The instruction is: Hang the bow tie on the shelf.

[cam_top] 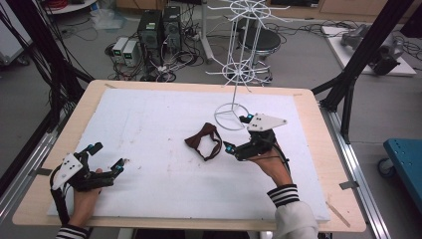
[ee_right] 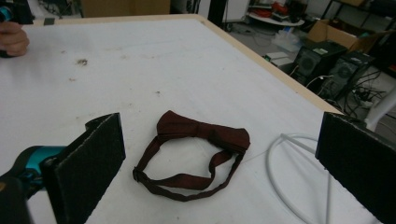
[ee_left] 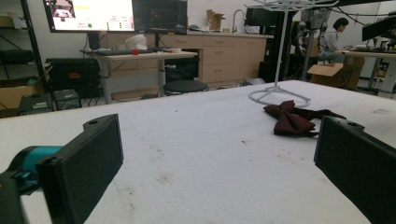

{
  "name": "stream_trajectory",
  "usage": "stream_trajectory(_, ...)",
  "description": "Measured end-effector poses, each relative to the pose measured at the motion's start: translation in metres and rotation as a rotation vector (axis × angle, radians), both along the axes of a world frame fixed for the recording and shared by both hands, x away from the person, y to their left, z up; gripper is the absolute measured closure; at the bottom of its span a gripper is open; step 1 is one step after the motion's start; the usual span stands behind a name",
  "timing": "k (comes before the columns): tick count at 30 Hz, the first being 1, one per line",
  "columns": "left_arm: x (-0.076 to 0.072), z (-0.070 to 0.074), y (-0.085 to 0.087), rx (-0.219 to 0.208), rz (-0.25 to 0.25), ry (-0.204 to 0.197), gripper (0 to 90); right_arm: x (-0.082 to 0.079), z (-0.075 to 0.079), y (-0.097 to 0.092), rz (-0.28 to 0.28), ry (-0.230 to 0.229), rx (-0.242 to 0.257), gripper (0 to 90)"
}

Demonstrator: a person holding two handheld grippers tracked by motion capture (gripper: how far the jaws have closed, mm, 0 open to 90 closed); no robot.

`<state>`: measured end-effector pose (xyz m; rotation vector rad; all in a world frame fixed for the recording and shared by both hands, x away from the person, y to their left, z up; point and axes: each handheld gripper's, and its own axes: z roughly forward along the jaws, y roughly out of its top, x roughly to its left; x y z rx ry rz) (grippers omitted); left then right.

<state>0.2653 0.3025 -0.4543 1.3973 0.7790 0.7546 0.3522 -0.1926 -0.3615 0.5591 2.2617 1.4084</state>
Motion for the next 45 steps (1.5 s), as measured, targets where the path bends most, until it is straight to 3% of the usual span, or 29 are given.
stream_trajectory(7,0.0,0.0,0.0,0.002,-0.001,0.001,1.7,0.015,0.0,0.018,0.072,0.021,-0.053,0.7)
stream_trajectory(9,0.0,0.0,0.0,0.003,-0.001,0.002,1.7,0.023,0.001,0.026,0.104,0.026,-0.088,0.7)
stream_trajectory(17,0.001,0.0,0.0,0.0,0.001,0.007,1.8,0.037,0.003,0.043,0.153,0.045,-0.143,0.7)
stream_trajectory(19,0.001,0.0,0.0,-0.005,0.002,0.007,1.7,0.041,0.002,0.048,0.178,0.037,-0.153,0.7)
stream_trajectory(21,0.001,0.0,0.0,-0.003,0.003,0.006,1.8,0.046,-0.001,0.057,0.207,0.047,-0.2,0.7)
stream_trajectory(27,0.001,0.0,0.001,-0.004,0.003,0.008,1.8,0.055,-0.006,0.07,0.257,0.047,-0.236,0.7)
stream_trajectory(33,0.001,0.0,0.001,-0.007,0.0,0.01,1.8,0.06,-0.018,0.075,0.284,0.063,-0.29,0.7)
stream_trajectory(40,0.001,0.0,0.001,-0.008,0.001,0.01,1.8,0.065,-0.024,0.076,0.306,0.078,-0.293,0.7)
stream_trajectory(45,0.001,0.0,0.001,-0.007,0.0,0.011,1.8,0.065,-0.026,0.073,0.313,0.091,-0.32,0.8)
